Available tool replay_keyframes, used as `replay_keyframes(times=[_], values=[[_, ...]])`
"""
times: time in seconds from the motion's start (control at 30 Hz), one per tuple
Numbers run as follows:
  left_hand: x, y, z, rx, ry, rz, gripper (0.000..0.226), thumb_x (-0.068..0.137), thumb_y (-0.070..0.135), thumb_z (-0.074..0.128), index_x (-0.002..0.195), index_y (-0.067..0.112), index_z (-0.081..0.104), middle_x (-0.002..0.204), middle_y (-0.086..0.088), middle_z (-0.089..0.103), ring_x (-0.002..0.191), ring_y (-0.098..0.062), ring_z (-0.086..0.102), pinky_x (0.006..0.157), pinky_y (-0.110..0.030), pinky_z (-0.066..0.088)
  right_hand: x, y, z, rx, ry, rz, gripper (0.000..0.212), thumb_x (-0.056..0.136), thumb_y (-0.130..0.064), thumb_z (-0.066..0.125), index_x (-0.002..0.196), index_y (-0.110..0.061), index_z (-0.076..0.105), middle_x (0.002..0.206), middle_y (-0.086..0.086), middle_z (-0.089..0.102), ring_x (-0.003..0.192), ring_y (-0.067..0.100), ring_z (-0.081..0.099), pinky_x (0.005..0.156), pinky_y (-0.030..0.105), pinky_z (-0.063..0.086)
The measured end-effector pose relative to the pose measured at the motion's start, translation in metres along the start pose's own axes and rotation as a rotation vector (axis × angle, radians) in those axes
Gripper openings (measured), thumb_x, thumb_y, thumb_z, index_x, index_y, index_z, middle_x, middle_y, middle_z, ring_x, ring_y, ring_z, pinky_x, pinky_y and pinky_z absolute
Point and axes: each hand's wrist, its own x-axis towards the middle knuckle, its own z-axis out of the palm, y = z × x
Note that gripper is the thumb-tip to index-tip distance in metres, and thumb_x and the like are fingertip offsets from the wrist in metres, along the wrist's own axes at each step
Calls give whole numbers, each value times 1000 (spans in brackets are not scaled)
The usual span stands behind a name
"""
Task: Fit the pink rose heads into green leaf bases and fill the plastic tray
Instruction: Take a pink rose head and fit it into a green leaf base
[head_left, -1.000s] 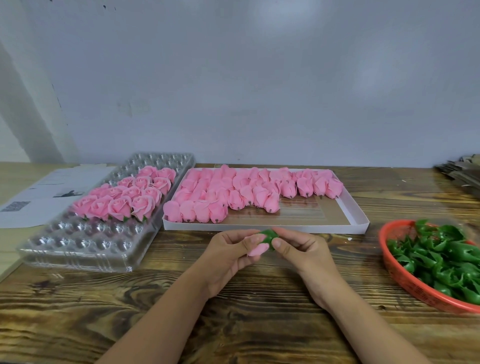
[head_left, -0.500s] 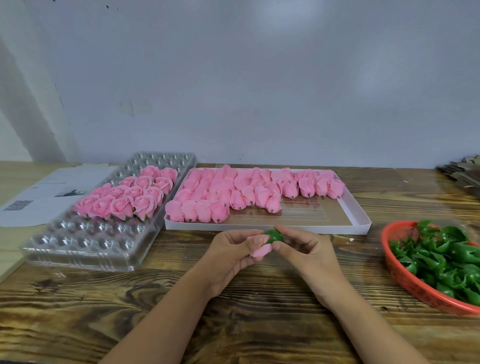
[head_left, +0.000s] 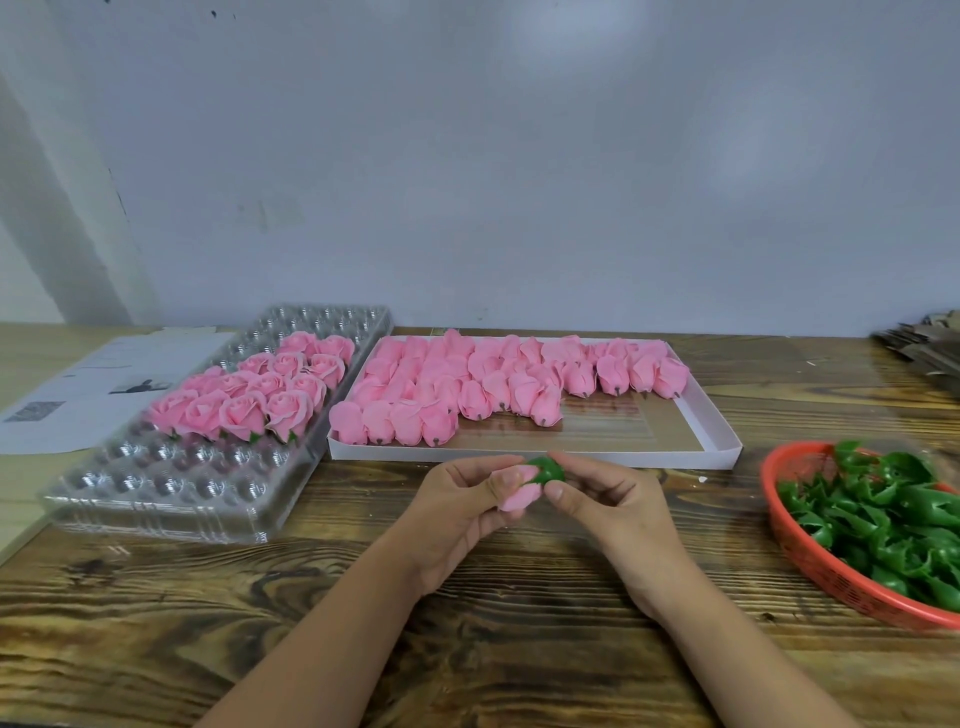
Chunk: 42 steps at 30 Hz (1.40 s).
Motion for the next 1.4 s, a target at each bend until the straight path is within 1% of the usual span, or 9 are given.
replay_keyframes(times=[0.27,0.37,0.6,0.8,0.9,1.0,1.1,1.27,1.4], values=[[0,0,1,24,17,0,37,75,27,82,106,7,80,111,-14,76,95,-15,73,75,-21,58,1,3,1,-23,6,-23,34,69,-20,78,103,-19,76,97,1,78,88,8,72,78,16,53],[0,1,1,23,26,-8,41,74,26,82,109,4,78,114,-16,75,97,-16,73,75,-21,58,0,3,0,-4,-1,-10,34,68,-20,78,102,-20,77,98,0,78,92,10,73,79,15,53],[-1,1,2,25,34,-11,41,72,30,84,107,9,80,113,-13,76,97,-14,73,73,-20,58,0,3,1,-5,-17,25,33,68,-26,78,101,-24,78,101,-1,77,99,10,72,83,15,52],[-1,0,3,33,58,5,31,76,27,81,102,12,82,111,-12,77,97,-14,74,73,-20,58,0,6,0,-68,-8,20,38,74,-28,76,109,-14,76,103,-4,77,104,9,70,87,14,51],[-2,0,5,69,89,28,25,77,25,78,100,15,83,111,-11,77,99,-16,74,74,-21,58,0,8,0,-103,3,7,27,81,-23,75,108,-17,77,103,-8,76,103,7,70,87,13,50],[-2,-1,7,104,99,59,26,77,26,78,100,16,82,112,-11,77,103,-18,74,77,-23,58,0,10,1,-85,16,27,20,87,-14,71,107,-16,77,102,-5,77,101,8,71,84,13,51],[-2,-1,8,116,119,60,26,76,27,78,99,16,83,111,-10,77,102,-16,74,77,-23,58,0,9,2,-114,0,57,21,90,-16,68,109,-17,76,102,-7,77,102,8,70,86,18,52],[-2,1,9,90,101,32,36,68,35,84,98,15,83,107,-7,78,94,-10,74,73,-19,57,0,5,4,-227,-10,-5,28,91,-6,68,110,-26,73,100,-17,75,98,-1,69,83,8,47],[-2,0,8,82,94,22,31,73,32,81,100,16,83,110,-9,78,98,-12,74,74,-19,57,1,4,6,-208,37,-27,25,92,-5,65,109,-23,73,101,-12,76,100,1,68,87,11,48]])
